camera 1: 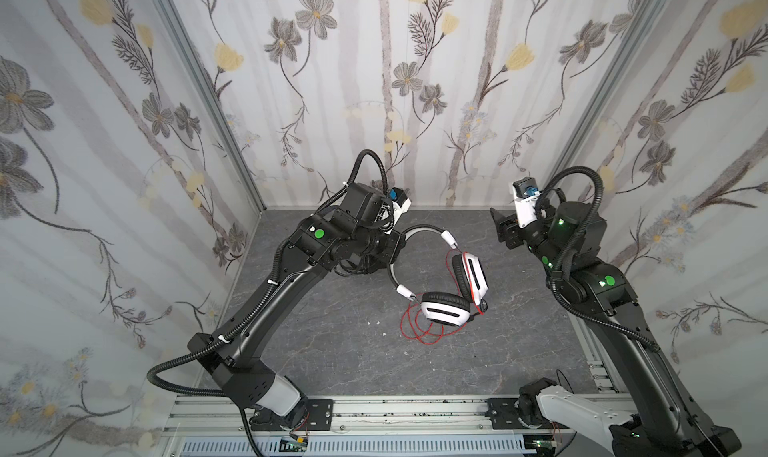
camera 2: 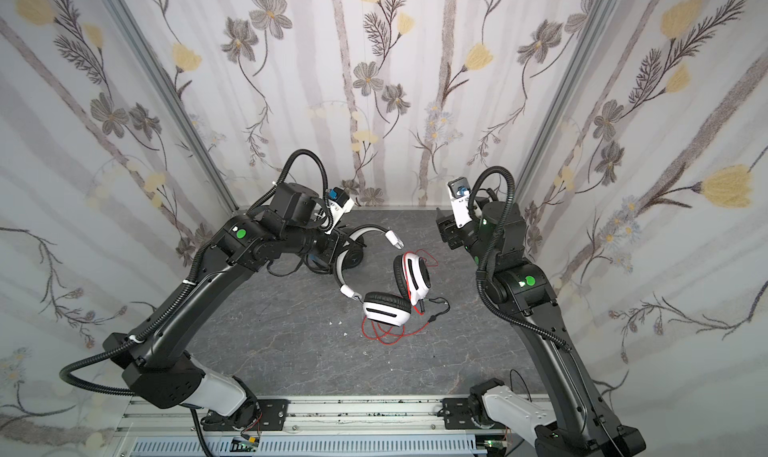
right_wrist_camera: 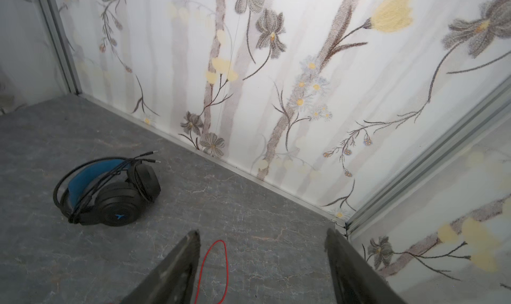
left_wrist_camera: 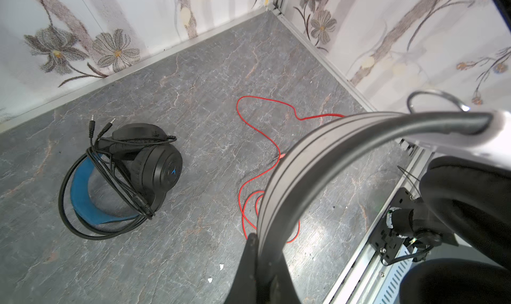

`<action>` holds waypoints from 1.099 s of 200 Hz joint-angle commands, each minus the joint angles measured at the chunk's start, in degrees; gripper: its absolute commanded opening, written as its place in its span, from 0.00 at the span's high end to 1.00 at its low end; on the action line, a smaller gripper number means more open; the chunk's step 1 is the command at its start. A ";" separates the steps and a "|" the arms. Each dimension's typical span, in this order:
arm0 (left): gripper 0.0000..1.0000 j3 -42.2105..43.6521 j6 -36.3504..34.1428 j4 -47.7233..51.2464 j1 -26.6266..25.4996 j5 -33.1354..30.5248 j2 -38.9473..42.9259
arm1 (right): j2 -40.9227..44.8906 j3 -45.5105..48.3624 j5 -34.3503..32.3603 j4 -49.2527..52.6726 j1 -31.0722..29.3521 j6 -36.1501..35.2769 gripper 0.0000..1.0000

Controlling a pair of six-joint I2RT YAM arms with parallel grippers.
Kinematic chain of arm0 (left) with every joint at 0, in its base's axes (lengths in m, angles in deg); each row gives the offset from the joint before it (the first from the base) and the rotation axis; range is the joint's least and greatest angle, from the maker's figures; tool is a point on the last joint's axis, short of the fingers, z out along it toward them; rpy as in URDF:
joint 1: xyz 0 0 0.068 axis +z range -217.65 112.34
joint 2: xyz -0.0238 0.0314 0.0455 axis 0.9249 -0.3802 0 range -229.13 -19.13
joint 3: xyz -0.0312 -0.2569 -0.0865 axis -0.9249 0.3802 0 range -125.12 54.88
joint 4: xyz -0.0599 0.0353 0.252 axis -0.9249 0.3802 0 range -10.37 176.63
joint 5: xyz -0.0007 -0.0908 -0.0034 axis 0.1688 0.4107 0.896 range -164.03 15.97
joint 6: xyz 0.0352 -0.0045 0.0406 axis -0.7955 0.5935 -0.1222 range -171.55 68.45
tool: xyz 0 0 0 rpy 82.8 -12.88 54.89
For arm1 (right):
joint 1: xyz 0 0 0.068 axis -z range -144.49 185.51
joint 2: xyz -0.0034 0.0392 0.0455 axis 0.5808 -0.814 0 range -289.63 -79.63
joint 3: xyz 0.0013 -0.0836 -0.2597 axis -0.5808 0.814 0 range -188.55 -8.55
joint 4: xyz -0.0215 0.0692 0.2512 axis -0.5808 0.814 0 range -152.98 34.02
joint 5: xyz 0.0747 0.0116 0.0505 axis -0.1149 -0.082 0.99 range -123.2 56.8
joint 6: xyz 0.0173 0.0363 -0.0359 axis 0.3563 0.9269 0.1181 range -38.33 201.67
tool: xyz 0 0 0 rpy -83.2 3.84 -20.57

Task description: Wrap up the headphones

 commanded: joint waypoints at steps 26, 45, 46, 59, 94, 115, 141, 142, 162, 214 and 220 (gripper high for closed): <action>1.00 -6.01 8.29 -6.08 0.01 -1.37 0.76 | 7.75 16.00 22.42 -18.33 4.36 11.04 0.22; 1.00 -11.73 7.61 -1.34 0.01 -2.02 -0.45 | 10.61 20.08 28.57 -22.13 4.96 9.70 0.22; 1.00 -12.02 7.51 -1.03 0.02 -2.08 -0.57 | 10.69 20.14 28.86 -22.16 4.96 9.61 0.22; 1.00 -15.44 6.74 2.37 0.06 -2.44 -1.21 | 11.34 20.89 30.54 -22.25 5.05 8.21 0.23; 1.00 -22.20 5.89 8.09 0.02 -4.05 -2.08 | 11.85 23.91 33.31 -23.68 4.83 6.83 0.23; 1.00 -26.23 6.27 10.24 0.02 -4.67 -2.86 | 11.57 25.72 35.25 -26.31 3.48 8.37 0.22; 1.00 -29.37 6.79 11.73 0.01 -5.30 -3.23 | 10.65 28.44 37.91 -31.33 0.88 12.09 0.22; 1.00 -29.45 6.80 11.79 0.01 -5.30 -3.19 | 10.62 28.55 37.97 -31.46 0.77 12.16 0.22; 1.00 -30.19 7.39 11.76 0.13 -5.47 -3.25 | 9.80 30.05 38.87 -32.84 -0.72 12.83 0.22; 1.00 -30.41 8.33 10.82 0.02 -5.11 -3.48 | 9.06 33.44 41.01 -41.46 -3.71 18.80 0.21; 1.00 -30.41 8.39 10.65 0.02 -5.08 -3.50 | 8.41 33.31 41.09 -41.75 -4.19 18.74 0.20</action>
